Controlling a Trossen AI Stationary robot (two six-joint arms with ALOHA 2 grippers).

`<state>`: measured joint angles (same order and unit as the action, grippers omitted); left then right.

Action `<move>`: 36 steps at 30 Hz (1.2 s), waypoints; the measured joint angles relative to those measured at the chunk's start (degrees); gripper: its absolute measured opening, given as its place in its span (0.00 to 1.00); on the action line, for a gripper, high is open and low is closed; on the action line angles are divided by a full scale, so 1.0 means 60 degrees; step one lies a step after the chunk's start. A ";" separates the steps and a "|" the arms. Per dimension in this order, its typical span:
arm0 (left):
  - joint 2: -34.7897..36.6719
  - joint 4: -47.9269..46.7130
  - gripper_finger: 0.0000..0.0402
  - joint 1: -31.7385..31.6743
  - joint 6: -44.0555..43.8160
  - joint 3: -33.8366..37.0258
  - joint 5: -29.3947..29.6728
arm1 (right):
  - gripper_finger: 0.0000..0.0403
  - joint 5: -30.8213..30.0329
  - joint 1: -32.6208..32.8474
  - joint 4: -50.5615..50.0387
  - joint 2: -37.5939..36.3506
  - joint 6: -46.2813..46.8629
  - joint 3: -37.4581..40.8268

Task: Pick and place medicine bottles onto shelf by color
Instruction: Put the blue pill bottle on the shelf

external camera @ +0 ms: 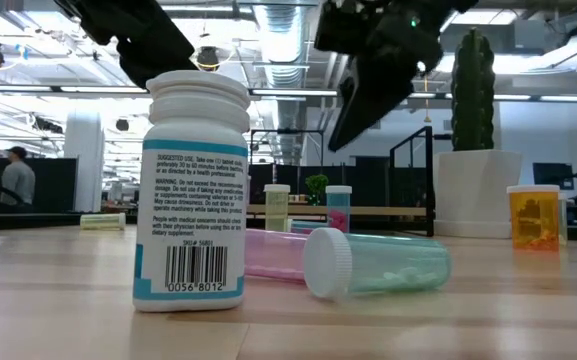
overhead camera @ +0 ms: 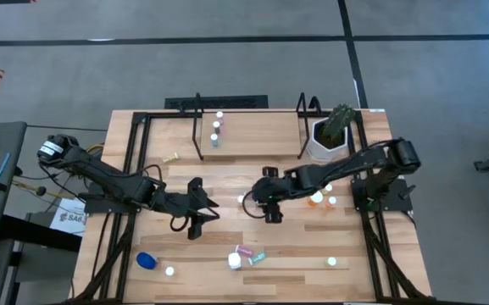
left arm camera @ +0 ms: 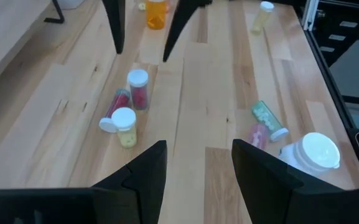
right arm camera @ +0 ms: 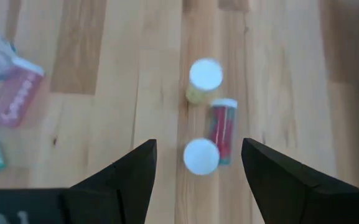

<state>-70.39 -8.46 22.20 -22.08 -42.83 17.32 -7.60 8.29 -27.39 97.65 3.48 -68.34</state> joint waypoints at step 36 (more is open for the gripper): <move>0.0000 -0.0194 0.42 -0.0007 -0.0194 0.0000 0.0171 | 0.65 0.0087 -0.0302 0.0245 0.1311 0.1099 0.0025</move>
<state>-70.39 -9.62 22.15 -23.24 -42.83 18.35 -7.07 6.48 -25.92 105.51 10.07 -68.19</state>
